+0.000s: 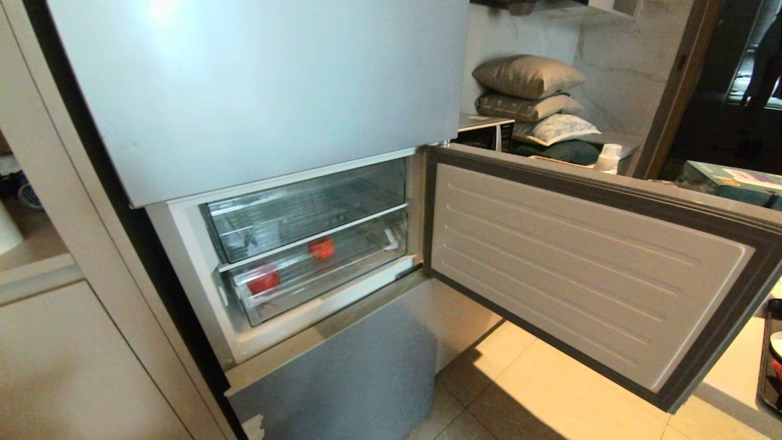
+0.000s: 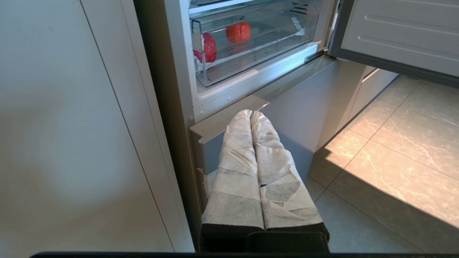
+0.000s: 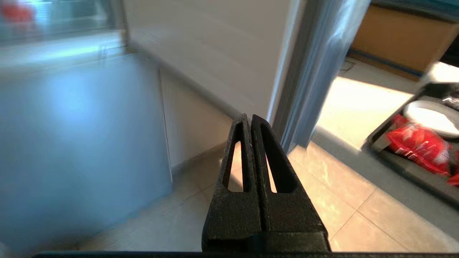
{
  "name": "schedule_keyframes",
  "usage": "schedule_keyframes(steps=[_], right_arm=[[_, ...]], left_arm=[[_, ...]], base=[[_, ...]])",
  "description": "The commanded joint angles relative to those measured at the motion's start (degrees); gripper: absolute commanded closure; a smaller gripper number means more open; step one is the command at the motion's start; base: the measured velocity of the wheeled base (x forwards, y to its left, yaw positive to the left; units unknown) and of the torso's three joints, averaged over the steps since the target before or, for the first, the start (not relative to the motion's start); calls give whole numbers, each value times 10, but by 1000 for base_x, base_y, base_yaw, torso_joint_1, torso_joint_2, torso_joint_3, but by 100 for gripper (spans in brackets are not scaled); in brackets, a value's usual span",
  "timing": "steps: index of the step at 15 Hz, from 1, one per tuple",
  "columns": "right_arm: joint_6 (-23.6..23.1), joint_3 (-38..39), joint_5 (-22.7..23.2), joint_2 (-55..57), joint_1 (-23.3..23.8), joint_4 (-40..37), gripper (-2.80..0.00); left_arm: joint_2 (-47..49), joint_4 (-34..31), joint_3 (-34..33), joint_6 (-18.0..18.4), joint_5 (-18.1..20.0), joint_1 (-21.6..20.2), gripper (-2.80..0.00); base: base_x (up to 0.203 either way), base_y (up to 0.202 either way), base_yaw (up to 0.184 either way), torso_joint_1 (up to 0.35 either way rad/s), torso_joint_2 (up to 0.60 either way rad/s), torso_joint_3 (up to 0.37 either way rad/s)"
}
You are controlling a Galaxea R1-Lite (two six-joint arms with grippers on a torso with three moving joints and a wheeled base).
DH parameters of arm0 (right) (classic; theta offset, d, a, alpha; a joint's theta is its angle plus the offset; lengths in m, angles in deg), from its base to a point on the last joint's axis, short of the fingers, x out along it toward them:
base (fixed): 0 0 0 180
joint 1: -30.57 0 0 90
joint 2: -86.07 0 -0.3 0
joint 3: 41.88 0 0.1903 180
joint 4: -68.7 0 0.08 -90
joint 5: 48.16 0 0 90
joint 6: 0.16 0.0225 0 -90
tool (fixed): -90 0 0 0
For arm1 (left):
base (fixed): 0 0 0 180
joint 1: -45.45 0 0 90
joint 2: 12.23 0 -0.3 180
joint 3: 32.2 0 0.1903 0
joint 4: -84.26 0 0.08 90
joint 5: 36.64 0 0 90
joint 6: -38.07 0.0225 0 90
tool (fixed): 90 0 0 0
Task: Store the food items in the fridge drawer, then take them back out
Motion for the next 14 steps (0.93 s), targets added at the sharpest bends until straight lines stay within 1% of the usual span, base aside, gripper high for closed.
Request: schedule_keyframes(steps=[1,2,3,5,6,7,9,10,11,14], right_arm=[[79,-45,-37,97,10,41,0],[125,-66,-49,141,24,66,0],[166,-83,-57,190,56,100,0],[209,-98,-53,249,157,179,0],[220,-101,-42,267,203,216,0],[228,-104,-21,287,253,246,0],[250,-112,30,340,326,284,0],[270,-117,50,374,346,301,0],[289,-121,64,403,357,316,0],[346,-131,80,494,367,370,0]], left_arm=[[0,0,-1,0,-1,0,0],[0,0,-1,0,0,0,0],[0,0,-1,0,-1,0,0],[0,0,-1,0,0,0,0],[0,0,-1,0,-1,0,0],[0,0,-1,0,0,-1,0],[0,0,-1,0,0,0,0],[0,0,-1,0,-1,0,0],[0,0,-1,0,-1,0,0],[0,0,-1,0,0,0,0]], base=[[0,0,0,0,0,0],[0,0,0,0,0,0],[0,0,0,0,0,0],[0,0,0,0,0,0],[0,0,0,0,0,0],[0,0,0,0,0,0],[0,0,0,0,0,0],[0,0,0,0,0,0],[0,0,0,0,0,0],[0,0,0,0,0,0]])
